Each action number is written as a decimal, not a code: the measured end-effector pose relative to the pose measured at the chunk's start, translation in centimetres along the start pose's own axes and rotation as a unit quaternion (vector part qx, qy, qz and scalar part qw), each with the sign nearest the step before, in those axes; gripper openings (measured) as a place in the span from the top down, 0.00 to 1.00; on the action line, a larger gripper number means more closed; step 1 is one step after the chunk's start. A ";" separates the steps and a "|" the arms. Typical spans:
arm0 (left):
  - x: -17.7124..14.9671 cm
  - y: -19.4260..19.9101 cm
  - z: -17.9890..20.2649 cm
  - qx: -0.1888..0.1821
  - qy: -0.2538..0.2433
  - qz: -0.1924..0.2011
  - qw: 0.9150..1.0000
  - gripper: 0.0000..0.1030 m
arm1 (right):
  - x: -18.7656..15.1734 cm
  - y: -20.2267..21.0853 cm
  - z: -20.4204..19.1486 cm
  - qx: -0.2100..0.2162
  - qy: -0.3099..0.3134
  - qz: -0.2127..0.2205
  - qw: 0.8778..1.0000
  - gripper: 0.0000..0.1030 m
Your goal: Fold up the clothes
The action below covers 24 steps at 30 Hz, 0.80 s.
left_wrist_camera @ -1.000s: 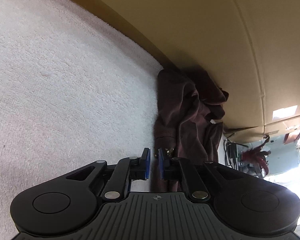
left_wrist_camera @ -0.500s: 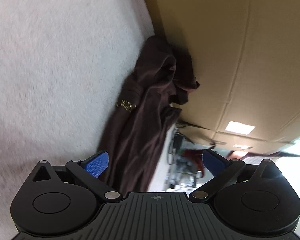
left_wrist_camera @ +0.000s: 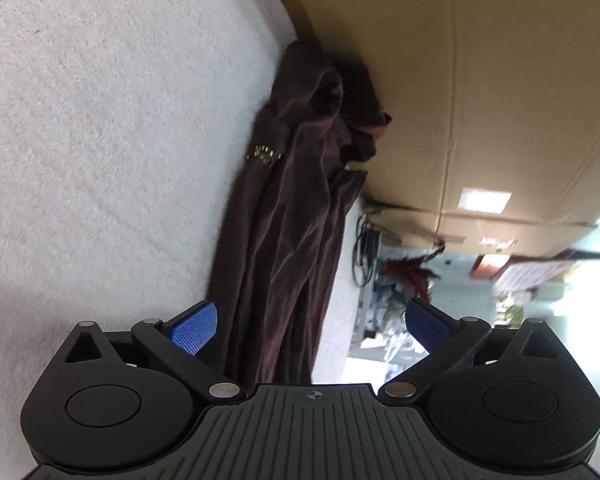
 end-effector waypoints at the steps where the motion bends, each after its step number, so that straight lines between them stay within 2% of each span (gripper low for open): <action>1: -0.8 0.0 -0.1 0.008 -0.010 -0.007 1.000 0.00 | -0.3 0.4 0.1 -0.004 -0.002 0.001 1.000 0.29; 5: -3.9 -0.2 -0.4 0.028 -0.039 -0.036 0.998 0.00 | -1.8 1.9 0.4 -0.019 -0.015 -0.002 1.000 0.29; 11: -7.6 -0.5 -0.5 0.015 -0.036 -0.060 0.997 0.00 | -4.0 3.2 1.1 -0.031 -0.041 -0.012 0.999 0.30; 17: -10.9 -0.3 3.4 -0.034 -0.072 -0.062 0.995 0.00 | -5.3 4.5 3.0 -0.032 -0.051 -0.013 0.998 0.31; 20: -12.7 -1.7 4.3 -0.023 -0.081 -0.063 0.994 0.00 | -6.0 5.7 4.4 -0.029 -0.061 -0.007 0.998 0.31; 22: -13.9 -3.0 3.7 -0.011 -0.079 -0.064 0.995 0.00 | -6.4 6.7 5.2 -0.024 -0.066 -0.001 0.998 0.30; 24: -14.7 -4.4 1.4 0.027 -0.053 -0.057 0.997 0.00 | -6.9 7.5 5.9 -0.018 -0.068 0.005 0.998 0.30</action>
Point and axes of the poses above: each gripper's, at about its wrist camera, not at the fingertips, and y roughly against the way its jaws point, z to its right, x to its top, the point moved 5 cm from there along -y, roughly the way its jaws point, and after that the axes turned 11 degrees about x, right-handed, at the moved point
